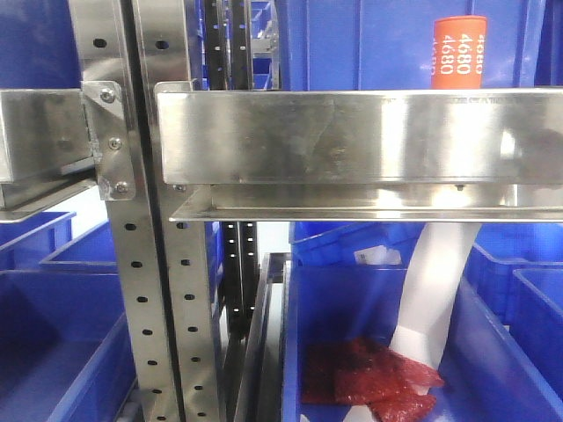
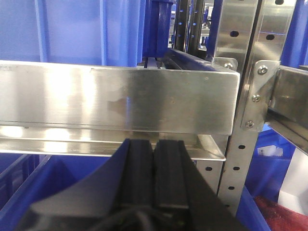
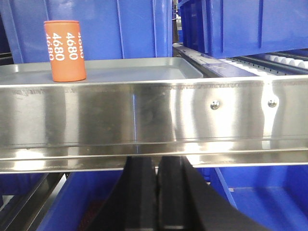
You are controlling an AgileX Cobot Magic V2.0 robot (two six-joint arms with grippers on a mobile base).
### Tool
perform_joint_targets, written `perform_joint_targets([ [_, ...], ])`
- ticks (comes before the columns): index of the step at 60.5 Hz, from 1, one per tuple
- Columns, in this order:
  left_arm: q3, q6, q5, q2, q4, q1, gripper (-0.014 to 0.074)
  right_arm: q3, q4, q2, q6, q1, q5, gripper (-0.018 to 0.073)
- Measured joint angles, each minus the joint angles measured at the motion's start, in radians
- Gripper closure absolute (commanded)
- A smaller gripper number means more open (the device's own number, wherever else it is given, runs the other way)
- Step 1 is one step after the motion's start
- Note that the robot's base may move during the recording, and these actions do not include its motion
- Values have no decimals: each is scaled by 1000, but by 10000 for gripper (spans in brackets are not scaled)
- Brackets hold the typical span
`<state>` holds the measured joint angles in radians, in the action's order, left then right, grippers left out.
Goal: Grab orange capacitor from left shelf to right conveyor
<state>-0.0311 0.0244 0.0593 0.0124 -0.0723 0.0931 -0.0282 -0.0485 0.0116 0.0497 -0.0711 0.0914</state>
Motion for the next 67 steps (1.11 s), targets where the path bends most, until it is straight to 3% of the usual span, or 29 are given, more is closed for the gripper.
perform_joint_targets([
  [48,0,0,0,0,0,0,723,0,0,0,0,0,0,522],
  [67,0,0,0,0,0,0,723,0,0,0,0,0,-72,522],
])
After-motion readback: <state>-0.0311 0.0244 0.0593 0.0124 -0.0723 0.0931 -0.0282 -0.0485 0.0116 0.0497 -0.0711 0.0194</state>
